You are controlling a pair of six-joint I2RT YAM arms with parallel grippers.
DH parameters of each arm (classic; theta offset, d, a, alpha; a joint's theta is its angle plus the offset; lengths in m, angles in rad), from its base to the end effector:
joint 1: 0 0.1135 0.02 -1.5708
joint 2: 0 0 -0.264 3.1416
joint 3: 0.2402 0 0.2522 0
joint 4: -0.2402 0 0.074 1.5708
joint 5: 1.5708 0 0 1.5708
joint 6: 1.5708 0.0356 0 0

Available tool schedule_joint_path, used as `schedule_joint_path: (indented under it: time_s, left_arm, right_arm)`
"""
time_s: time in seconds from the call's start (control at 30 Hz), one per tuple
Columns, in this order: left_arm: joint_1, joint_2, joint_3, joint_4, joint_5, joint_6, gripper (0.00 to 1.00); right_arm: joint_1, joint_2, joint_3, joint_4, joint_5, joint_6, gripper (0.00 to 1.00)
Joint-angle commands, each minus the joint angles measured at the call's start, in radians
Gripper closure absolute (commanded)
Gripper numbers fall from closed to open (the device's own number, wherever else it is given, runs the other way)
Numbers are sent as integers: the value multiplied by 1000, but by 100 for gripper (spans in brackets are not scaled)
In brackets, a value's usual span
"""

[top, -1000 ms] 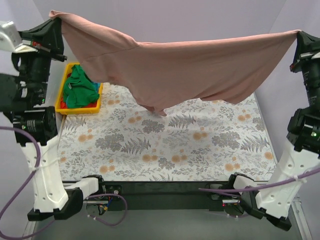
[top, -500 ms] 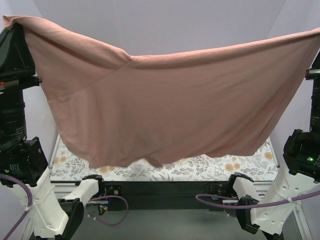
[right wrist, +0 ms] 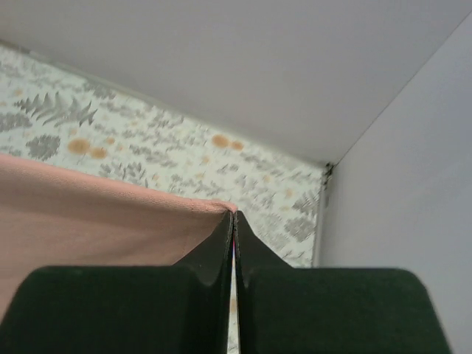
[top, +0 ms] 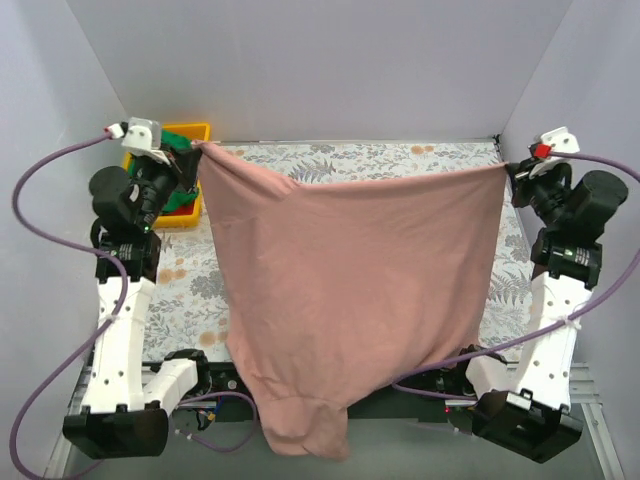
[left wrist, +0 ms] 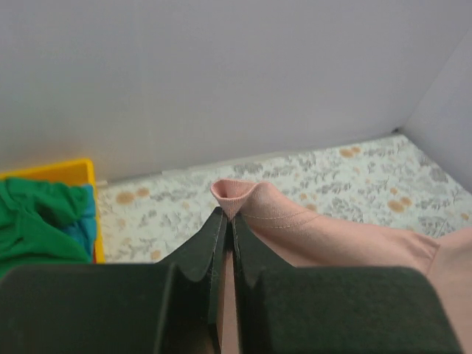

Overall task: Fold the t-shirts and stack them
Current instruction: Flatten the tshirt out

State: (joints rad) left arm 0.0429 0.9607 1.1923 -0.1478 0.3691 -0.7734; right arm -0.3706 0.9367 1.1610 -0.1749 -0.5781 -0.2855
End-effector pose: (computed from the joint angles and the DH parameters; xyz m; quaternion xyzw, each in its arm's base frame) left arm 0.2006 -0.0042 0.4535 -0.1401 0.6643 -0.3745 0.6315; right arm 0.1867 -0.0517 0.4443 -0.1782 0.6690 -0.0377 0.7206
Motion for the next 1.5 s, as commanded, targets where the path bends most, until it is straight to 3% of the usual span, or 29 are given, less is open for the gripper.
schedule_joint_path:
  time_s: [0.0,0.17,0.37,0.73,0.77,0.83,0.87,0.9,1.0,1.07,1.2,1.33,1.47]
  left_arm:
    - [3,28,-97,94,34,22,100]
    - [2,225,-174,232,15,23,100]
    - [-15,521,-90,349,-19,23,100]
    - [-29,1075,418,350,-111,22,100]
    - [-29,1111,468,326,-120,31,92]
    - [-59,1154,507,310,-142,46,58]
    - [-61,1152,510,309,-125,75,19]
    - [-61,1145,524,294,-128,86,10]
    - [-45,1135,650,78,-113,94,9]
    - [7,1074,655,-73,-38,94,9]
    - [20,803,441,-309,89,222,14]
    - [20,590,212,-534,198,330,14]
    - [20,457,28,-691,179,419,16]
  right_arm:
    - [18,26,-110,54,-39,-66,99]
    - [88,190,-205,118,30,-139,99]
    - [173,437,-164,235,145,-144,99]
    - [211,951,244,227,285,-32,99]
    - [220,984,334,198,306,-9,80]
    - [225,1078,444,53,330,8,57]
    - [226,1103,556,5,351,22,31]
    - [225,1117,590,-36,359,17,19]
    - [219,1111,673,-193,365,-58,16]
    - [208,1050,668,-306,351,-92,16]
    - [205,850,533,-541,302,-219,20]
    - [203,680,253,-795,261,-299,26]
    - [197,568,45,-922,279,-336,41]
